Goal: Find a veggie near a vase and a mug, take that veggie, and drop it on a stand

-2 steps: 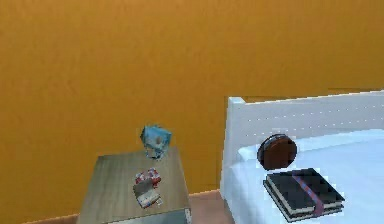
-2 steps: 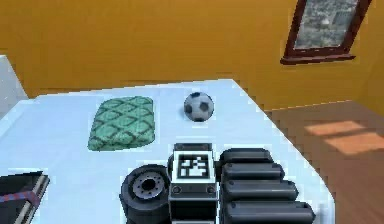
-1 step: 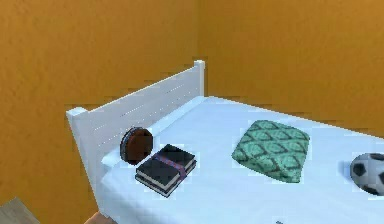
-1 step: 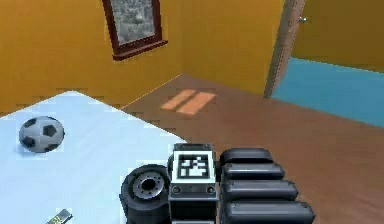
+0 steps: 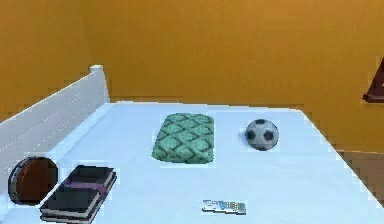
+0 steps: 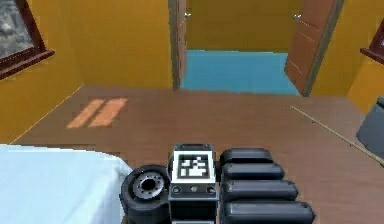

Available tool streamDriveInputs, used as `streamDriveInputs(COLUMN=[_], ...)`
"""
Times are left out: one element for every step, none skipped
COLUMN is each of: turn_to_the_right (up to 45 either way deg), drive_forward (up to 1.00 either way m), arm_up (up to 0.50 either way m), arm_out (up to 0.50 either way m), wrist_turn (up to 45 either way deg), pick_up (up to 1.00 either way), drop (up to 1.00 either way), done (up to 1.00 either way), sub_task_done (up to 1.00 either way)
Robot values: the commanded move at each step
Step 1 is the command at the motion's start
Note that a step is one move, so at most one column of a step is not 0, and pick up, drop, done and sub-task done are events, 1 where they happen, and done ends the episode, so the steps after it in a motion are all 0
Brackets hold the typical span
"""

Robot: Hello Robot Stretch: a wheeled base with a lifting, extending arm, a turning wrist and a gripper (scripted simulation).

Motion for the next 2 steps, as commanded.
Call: streamDriveInputs(turn_to_the_right=[-45.0, -36.0], drive_forward=[0.00, 0.00], arm_up=[0.00, 0.00], arm_out=[0.00, 0.00], wrist_turn=[0.0, 0.0], pick_up=[0.00, 0.00], drop=[0.00, 0.00], done=[0.00, 0.00], sub_task_done=[0.00, 0.00])
